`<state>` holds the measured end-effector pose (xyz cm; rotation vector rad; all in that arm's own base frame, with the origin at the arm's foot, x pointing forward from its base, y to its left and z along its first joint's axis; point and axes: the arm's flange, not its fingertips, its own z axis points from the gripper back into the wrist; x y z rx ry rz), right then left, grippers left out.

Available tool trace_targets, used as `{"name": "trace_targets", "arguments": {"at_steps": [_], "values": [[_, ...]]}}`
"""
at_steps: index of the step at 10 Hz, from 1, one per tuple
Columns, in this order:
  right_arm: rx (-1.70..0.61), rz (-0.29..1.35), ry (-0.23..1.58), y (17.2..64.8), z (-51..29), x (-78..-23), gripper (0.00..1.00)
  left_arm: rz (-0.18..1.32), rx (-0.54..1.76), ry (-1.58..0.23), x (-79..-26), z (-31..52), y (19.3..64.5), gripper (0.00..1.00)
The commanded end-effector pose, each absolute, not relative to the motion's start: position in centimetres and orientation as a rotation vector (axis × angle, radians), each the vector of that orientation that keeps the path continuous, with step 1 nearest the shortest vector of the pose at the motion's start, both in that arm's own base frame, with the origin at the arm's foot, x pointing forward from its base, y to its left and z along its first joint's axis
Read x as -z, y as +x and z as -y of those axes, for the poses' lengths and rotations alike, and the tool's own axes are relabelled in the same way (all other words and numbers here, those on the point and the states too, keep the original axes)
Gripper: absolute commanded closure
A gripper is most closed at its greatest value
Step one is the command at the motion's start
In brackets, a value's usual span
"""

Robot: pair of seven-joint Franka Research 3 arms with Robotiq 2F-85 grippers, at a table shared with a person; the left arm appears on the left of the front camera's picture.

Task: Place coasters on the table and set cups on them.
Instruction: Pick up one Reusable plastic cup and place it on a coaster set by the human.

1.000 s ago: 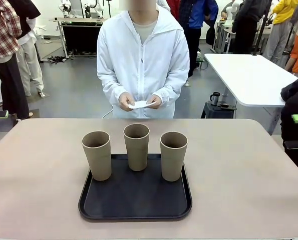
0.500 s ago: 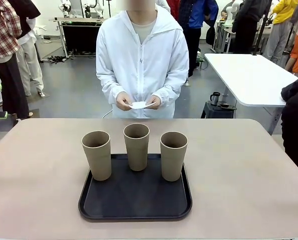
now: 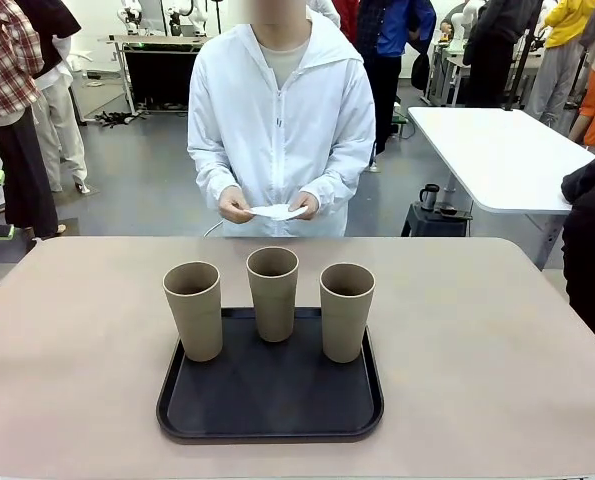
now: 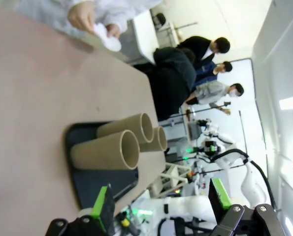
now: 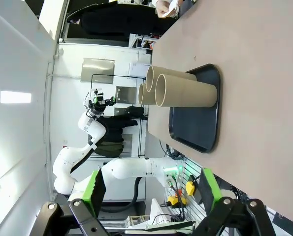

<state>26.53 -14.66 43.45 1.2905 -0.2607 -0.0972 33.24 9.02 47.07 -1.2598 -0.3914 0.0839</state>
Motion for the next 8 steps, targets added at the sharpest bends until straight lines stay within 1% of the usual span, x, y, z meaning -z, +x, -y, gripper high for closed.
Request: {"name": "trace_targets", "arguments": {"at_steps": [1,8], "values": [[0.096,0.264,1.302,26.65,14.66,-43.46,0.0,0.402,-0.079,-1.27,-47.07,-9.04,33.34,0.0],[0.096,0.264,1.302,26.65,14.66,-43.46,0.0,0.402,-0.079,-1.27,-47.07,-9.04,33.34,0.0]]}}
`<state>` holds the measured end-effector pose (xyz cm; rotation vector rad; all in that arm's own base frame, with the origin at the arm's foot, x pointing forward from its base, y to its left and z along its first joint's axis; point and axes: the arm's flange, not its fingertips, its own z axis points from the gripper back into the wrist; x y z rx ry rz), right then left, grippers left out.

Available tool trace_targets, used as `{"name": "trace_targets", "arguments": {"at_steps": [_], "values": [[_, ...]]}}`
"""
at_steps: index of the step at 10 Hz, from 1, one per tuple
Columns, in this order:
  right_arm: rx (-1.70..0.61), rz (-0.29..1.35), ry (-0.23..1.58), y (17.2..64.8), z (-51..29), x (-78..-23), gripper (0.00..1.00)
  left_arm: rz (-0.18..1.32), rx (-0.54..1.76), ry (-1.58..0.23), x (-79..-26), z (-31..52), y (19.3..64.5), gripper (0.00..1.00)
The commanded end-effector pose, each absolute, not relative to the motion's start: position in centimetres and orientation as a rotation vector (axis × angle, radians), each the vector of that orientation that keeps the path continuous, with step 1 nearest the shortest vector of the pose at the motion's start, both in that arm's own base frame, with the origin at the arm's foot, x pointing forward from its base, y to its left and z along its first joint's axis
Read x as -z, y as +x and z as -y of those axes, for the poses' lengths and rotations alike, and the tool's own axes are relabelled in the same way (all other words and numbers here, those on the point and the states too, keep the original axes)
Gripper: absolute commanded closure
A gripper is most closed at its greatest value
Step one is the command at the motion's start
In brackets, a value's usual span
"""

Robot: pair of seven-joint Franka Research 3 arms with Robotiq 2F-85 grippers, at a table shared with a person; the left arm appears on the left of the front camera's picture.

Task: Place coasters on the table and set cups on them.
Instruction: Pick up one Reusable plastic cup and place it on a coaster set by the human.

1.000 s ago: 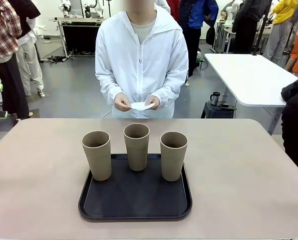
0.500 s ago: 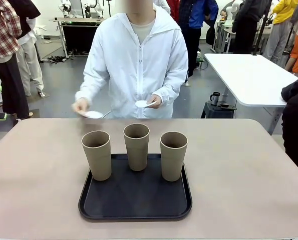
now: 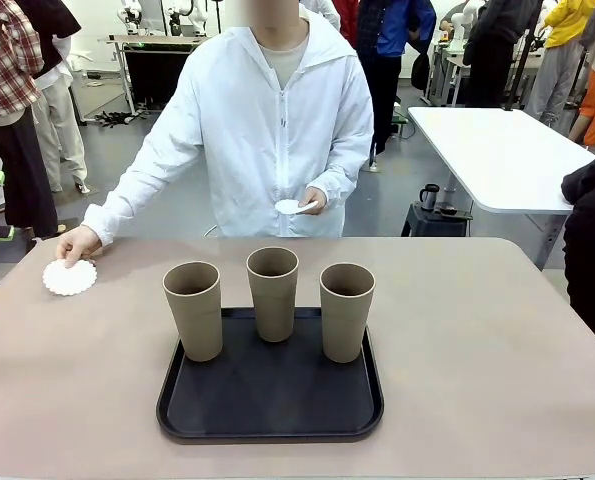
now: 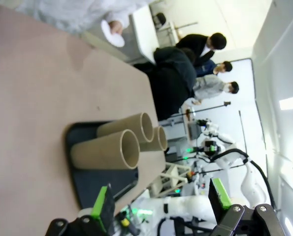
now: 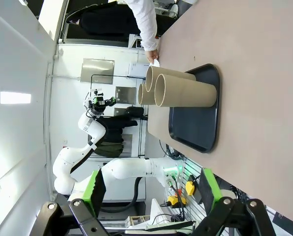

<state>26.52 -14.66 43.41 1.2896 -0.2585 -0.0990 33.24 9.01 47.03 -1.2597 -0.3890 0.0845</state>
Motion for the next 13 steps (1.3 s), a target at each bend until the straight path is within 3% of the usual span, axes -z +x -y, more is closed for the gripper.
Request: {"name": "trace_targets", "arguments": {"at_steps": [1,8,11,13], "values": [[0.096,0.264,1.302,26.7,14.7,-43.5,0.0,0.402,-0.079,-1.27,-47.1,-9.0,33.3,0.0],[0.096,0.264,1.302,26.7,14.7,-43.5,0.0,0.389,-0.085,-1.259,-47.0,-9.0,33.2,0.0],[0.096,0.264,1.302,26.7,14.7,-43.5,0.0,0.502,0.391,-0.791,-51.5,-5.5,35.9,0.0],[0.096,0.264,1.302,26.7,14.7,-43.5,0.0,0.538,0.681,-0.442,-53.2,1.6,33.3,0.0]]}}
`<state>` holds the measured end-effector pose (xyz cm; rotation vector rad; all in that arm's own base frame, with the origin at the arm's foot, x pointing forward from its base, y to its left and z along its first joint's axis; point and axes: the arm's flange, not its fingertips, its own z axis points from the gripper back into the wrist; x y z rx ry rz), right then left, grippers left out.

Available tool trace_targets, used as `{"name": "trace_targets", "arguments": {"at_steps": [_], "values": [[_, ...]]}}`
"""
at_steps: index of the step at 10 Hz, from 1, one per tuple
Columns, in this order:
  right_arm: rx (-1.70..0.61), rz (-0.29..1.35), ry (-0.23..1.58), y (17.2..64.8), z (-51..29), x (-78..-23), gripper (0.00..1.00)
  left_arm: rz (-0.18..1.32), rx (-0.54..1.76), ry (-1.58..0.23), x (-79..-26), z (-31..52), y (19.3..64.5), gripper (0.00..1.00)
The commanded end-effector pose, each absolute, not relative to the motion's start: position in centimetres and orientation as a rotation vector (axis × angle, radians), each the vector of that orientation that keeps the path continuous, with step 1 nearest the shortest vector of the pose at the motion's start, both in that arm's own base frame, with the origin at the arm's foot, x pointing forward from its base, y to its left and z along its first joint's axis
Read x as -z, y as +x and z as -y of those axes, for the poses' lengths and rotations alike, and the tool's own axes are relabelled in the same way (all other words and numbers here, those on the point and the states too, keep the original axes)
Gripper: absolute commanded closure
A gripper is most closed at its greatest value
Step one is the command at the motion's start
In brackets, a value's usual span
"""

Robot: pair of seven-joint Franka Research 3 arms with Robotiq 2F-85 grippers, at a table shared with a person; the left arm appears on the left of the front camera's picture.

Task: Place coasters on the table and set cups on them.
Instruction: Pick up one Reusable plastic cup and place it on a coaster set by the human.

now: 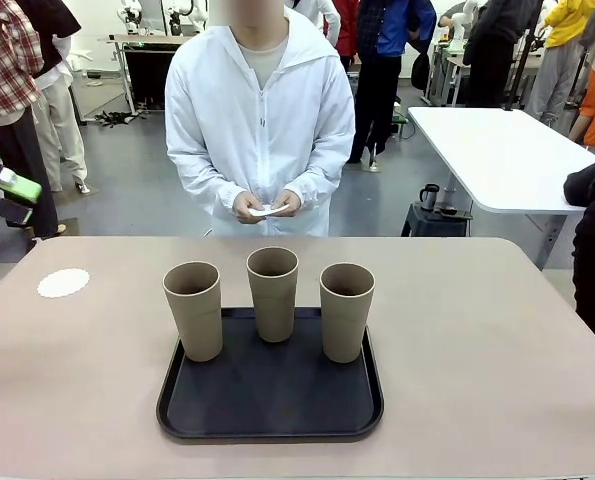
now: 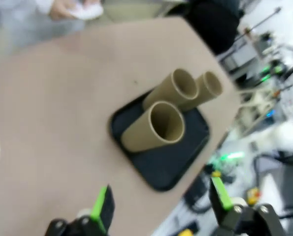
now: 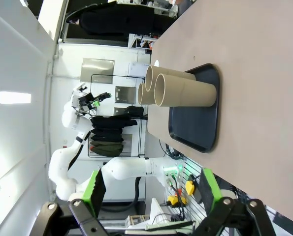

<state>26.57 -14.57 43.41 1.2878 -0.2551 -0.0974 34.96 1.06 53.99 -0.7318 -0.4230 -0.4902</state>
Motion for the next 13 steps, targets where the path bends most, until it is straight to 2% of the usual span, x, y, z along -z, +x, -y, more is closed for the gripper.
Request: {"name": "trace_targets", "arguments": {"at_steps": [1,3,5,8,9,10,13], "values": [[0.096,0.264,1.302,26.7,14.7,-43.5,0.0,0.528,0.804,-0.275,-52.9,4.5,32.4,0.0],[0.096,0.264,1.302,26.7,14.7,-43.5,0.0,0.432,0.973,-0.056,-51.0,9.6,32.0,0.0],[0.096,0.264,1.302,26.7,14.7,-43.5,0.0,0.364,1.043,0.073,-49.5,12.9,32.8,0.0],[0.096,0.264,1.302,26.7,14.7,-43.5,0.0,0.314,1.058,0.132,-48.3,15.0,34.4,0.0],[0.096,0.264,1.302,26.7,14.7,-43.5,0.0,0.225,1.035,0.089,-48.0,14.8,34.3,0.0],[0.096,0.264,1.302,26.7,14.7,-43.5,0.0,0.326,1.106,0.142,-48.2,15.0,33.4,0.0],[0.096,0.264,1.302,26.7,14.7,-43.5,0.0,0.326,1.106,0.142,-48.2,15.0,33.4,0.0]]}}
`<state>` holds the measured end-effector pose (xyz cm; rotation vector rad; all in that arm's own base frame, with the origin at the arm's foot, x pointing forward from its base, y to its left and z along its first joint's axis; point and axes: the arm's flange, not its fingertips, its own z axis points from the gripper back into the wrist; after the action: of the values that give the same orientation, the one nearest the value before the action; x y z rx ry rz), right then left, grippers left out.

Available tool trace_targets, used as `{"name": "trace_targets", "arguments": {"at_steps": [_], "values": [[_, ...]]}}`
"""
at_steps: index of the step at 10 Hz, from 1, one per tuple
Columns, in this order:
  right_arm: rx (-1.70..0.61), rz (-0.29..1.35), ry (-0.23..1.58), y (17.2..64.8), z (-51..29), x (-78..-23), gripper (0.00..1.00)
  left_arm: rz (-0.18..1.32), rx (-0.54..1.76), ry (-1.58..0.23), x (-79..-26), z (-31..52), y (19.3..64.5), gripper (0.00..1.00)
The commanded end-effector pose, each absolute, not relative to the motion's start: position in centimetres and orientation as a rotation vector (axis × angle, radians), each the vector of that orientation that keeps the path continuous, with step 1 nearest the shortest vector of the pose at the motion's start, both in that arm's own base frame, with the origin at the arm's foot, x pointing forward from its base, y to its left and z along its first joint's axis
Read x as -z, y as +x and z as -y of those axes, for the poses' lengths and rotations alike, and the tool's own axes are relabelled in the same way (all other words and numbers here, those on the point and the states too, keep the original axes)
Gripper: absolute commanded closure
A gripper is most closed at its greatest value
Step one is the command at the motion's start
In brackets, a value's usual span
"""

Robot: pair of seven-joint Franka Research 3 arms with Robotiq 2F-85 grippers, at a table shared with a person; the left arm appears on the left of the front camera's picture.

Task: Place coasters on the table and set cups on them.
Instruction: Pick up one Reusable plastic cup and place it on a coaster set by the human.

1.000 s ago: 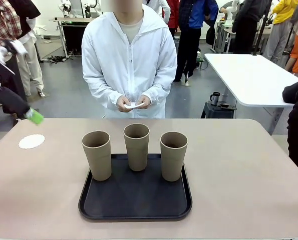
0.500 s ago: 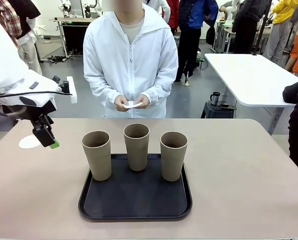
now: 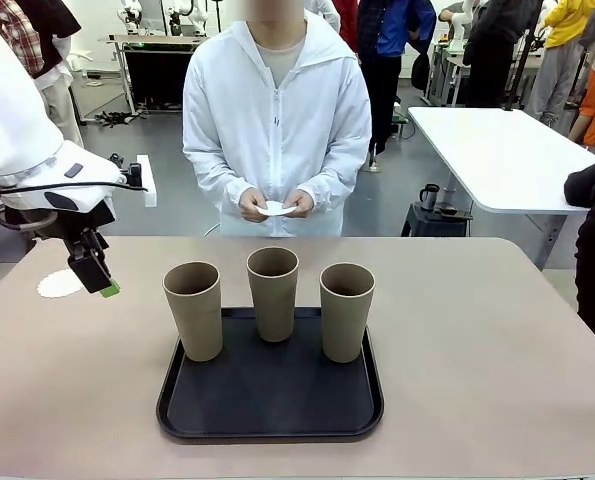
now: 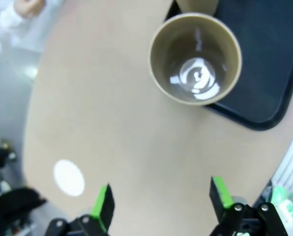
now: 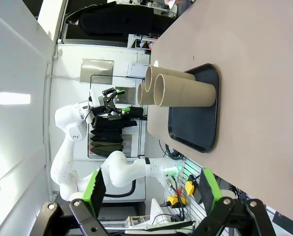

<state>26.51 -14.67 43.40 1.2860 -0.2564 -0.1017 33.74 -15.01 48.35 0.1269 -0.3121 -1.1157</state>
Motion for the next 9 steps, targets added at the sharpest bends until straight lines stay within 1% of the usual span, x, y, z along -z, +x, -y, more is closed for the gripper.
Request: {"name": "trace_targets", "arguments": {"at_steps": [1,2,3,5,6,7,9], "values": [[0.096,0.264,1.302,26.7,14.7,-43.5,0.0,0.326,1.106,0.142,-48.2,15.0,33.4,0.0],[0.096,0.264,1.302,26.7,14.7,-43.5,0.0,0.312,1.116,0.127,-48.3,15.0,33.7,0.0],[0.096,0.264,1.302,26.7,14.7,-43.5,0.0,0.395,1.307,-0.014,-48.2,13.5,34.9,0.0],[0.096,0.264,1.302,26.7,14.7,-43.5,0.0,0.637,1.409,-0.329,-47.5,8.6,37.5,0.0],[0.096,0.264,1.302,26.7,14.7,-43.5,0.0,0.716,1.459,-0.413,-46.1,6.3,38.2,0.0],[0.096,0.264,1.302,26.7,14.7,-43.5,0.0,0.739,1.448,-0.459,-44.2,6.7,39.4,0.0],[0.096,0.264,1.302,26.7,14.7,-43.5,0.0,0.776,1.415,-0.631,-40.4,6.2,41.4,0.0]]}}
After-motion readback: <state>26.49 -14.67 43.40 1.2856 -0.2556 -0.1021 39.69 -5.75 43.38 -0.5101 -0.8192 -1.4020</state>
